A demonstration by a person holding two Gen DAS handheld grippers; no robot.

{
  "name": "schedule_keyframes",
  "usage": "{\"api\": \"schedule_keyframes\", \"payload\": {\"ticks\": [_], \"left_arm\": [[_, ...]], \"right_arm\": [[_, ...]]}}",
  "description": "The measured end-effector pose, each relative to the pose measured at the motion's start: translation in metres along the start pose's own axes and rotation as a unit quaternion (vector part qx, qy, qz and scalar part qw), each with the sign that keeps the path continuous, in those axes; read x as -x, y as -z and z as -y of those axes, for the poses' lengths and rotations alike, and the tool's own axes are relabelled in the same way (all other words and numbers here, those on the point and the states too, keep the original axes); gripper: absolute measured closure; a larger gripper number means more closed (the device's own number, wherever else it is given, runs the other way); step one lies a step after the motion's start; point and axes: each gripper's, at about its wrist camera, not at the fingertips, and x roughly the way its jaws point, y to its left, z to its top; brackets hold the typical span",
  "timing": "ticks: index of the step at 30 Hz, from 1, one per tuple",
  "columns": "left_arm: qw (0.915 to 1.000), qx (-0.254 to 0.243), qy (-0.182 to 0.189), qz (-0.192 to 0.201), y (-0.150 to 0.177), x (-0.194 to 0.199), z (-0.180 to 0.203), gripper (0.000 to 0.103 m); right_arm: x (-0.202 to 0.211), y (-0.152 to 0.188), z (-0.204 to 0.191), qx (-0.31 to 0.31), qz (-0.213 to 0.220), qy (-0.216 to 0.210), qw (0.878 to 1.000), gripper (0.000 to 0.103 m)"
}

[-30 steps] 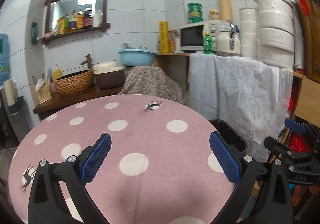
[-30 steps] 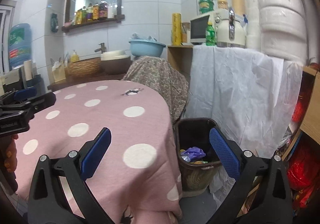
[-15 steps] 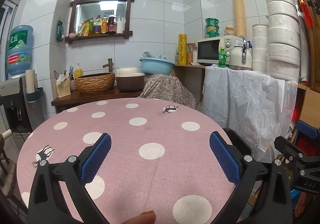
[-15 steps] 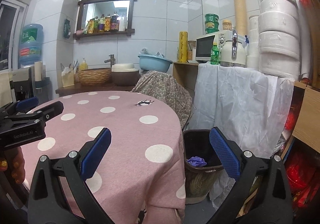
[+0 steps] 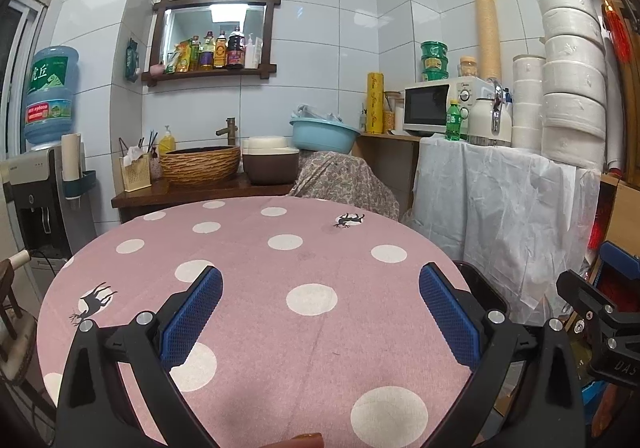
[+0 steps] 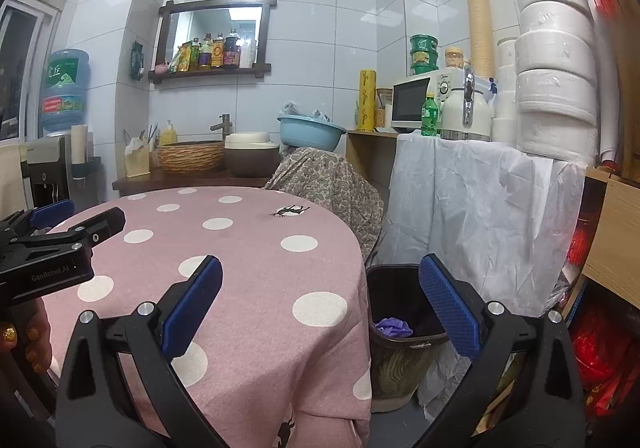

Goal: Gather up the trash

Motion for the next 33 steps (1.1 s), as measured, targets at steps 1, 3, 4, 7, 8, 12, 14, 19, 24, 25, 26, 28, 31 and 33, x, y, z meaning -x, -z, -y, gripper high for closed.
{"api": "schedule_keyframes", "payload": {"ticks": [1,3,4,7,8,12,14,19,24,25,26,28,31,33], "left_arm": [[1.0000,-0.002,0.000,0.001,-0.0006,0.0002,0.0001,0.005],[1.0000,-0.005,-0.002,0.002,-0.0011,0.0004,0.0005,0.005],[1.0000,-0.007,-0.002,0.002,-0.0011,0.0002,0.0007,0.005],[1.0000,-0.009,-0.003,-0.001,-0.0009,-0.0010,0.0012,0.005],[1.0000,-0.009,-0.003,-0.002,-0.0007,-0.0015,0.0015,0.005],[1.0000,-0.006,-0.001,-0.007,-0.0006,-0.0034,0.0003,0.005],[1.0000,-0.006,-0.002,-0.006,-0.0005,-0.0036,-0.0005,0.005],[1.0000,0.001,-0.003,-0.005,-0.0005,-0.0034,-0.0032,0.005],[1.0000,-0.001,-0.002,-0.006,-0.0004,-0.0038,-0.0035,0.005],[1.0000,-0.001,-0.002,-0.007,-0.0006,-0.0043,-0.0040,0.005],[1.0000,-0.001,-0.001,-0.007,-0.0005,-0.0044,-0.0042,0.005],[1.0000,-0.001,-0.002,-0.008,-0.0001,-0.0046,-0.0036,0.005],[1.0000,-0.001,-0.001,-0.008,0.0000,-0.0047,-0.0040,0.005],[1.0000,-0.002,-0.001,-0.008,0.0000,-0.0048,-0.0043,0.005]], "right_arm": [[-0.0002,0.0002,0.0003,-0.001,-0.001,-0.001,1.000,0.006],[-0.0014,0.0004,0.0010,-0.001,-0.004,0.000,1.000,0.006],[-0.0018,0.0004,0.0010,0.000,-0.005,0.001,1.000,0.006],[-0.0024,0.0003,0.0010,-0.001,-0.005,0.001,1.000,0.006],[-0.0025,0.0004,0.0011,-0.002,-0.006,0.000,1.000,0.006],[-0.0031,0.0005,0.0021,-0.002,-0.007,0.000,1.000,0.006],[-0.0032,0.0004,0.0024,-0.003,-0.008,0.000,1.000,0.006],[-0.0037,0.0009,0.0017,-0.006,-0.008,0.002,1.000,0.006],[-0.0041,0.0026,0.0000,-0.008,-0.011,0.003,1.000,0.006],[-0.0041,0.0028,-0.0001,-0.009,-0.012,0.003,1.000,0.006],[-0.0042,0.0031,-0.0002,-0.010,-0.013,0.002,1.000,0.006],[-0.0045,0.0030,-0.0007,-0.010,-0.014,0.003,1.000,0.006],[-0.0047,0.0027,-0.0004,-0.010,-0.014,0.003,1.000,0.006],[-0.0049,0.0028,-0.0006,-0.010,-0.014,0.003,1.000,0.006]]}}
